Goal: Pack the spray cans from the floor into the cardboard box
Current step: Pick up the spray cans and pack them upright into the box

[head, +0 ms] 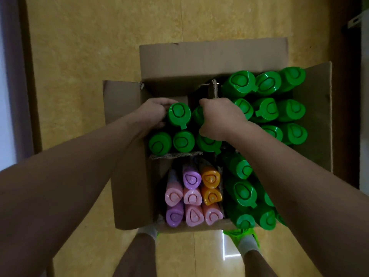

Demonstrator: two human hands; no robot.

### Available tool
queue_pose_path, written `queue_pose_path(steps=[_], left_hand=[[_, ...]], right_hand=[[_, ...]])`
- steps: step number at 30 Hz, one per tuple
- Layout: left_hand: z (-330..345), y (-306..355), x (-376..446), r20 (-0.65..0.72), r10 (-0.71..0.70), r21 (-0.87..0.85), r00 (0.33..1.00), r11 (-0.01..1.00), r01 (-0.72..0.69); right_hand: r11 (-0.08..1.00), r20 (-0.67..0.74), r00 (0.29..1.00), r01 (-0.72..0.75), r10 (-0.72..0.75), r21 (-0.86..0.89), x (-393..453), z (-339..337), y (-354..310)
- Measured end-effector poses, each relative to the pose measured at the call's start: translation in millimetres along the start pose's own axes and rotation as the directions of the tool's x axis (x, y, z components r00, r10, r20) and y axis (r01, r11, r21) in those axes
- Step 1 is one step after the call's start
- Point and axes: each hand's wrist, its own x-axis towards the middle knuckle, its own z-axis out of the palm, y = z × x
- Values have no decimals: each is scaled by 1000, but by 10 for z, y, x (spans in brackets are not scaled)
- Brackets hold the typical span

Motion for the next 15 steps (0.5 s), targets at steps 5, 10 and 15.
queue_pose_path(steps=[5,10,15], left_hand=[[76,63,-336,-93,-8,-220,996,975,-13],[141,38,-855,-248,169,-161,954,964,-213],[112,-242,-1489,-564,250,12,787,955,-295]], right_hand=[[996,-137,986,88,-89,-17,-191,97,-135],[973,-151,966,194,-212,-123,-335,88,-337],[894,-107,906,376,-410,-242,-560,126,-676]])
